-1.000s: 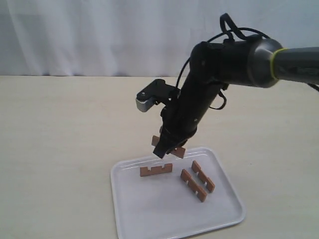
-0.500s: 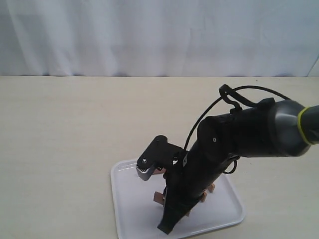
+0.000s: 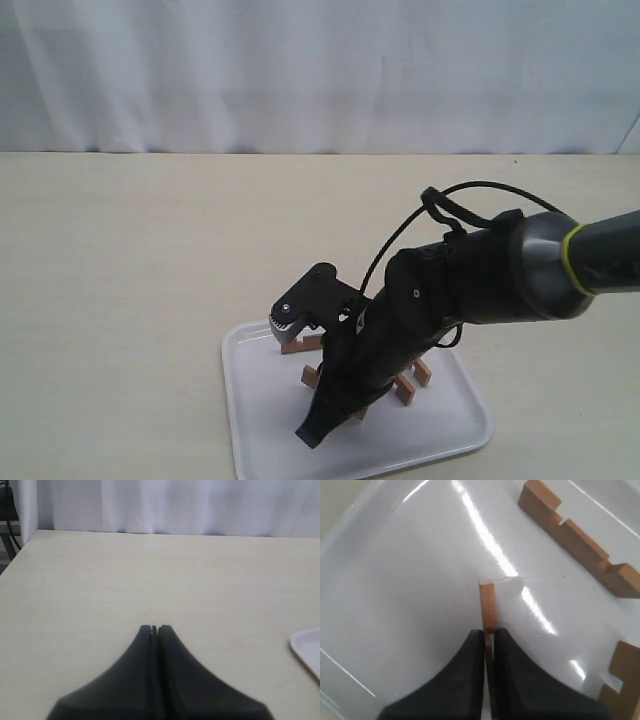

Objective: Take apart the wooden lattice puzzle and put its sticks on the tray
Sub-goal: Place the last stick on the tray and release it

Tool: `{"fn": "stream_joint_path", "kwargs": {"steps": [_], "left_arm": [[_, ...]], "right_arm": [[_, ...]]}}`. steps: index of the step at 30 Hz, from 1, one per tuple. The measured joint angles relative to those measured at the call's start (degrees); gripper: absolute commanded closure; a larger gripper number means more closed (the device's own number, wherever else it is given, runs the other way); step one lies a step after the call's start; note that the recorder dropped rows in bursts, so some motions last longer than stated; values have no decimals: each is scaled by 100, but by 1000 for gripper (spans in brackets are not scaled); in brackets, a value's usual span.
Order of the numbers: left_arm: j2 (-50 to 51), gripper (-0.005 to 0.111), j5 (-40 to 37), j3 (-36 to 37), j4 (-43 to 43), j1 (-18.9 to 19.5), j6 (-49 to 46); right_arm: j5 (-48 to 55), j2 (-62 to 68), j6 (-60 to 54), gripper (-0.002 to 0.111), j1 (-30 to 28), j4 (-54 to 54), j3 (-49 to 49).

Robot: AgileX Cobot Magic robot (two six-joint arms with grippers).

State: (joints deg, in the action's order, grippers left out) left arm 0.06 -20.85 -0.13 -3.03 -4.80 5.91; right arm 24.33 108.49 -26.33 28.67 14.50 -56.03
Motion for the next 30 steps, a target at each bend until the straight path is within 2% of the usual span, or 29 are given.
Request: {"fn": "stream_joint_path", "kwargs": {"steps": [11,14,21,23,30], "left_arm": [[0,107,0,0,0,0,0],[0,107,0,0,0,0,0],[0,107,0,0,0,0,0],[0,107,0,0,0,0,0],[0,107,0,0,0,0,0]], "right_arm": [[82,277,658,103,0,-414,-431],[82,369,931,93,0,-713,-440],[63,411,1228,60,0,-1028,-464],[110,411,1228,56,0,-1028,-504],[635,178,1240,55,0,-920,-879]]}}
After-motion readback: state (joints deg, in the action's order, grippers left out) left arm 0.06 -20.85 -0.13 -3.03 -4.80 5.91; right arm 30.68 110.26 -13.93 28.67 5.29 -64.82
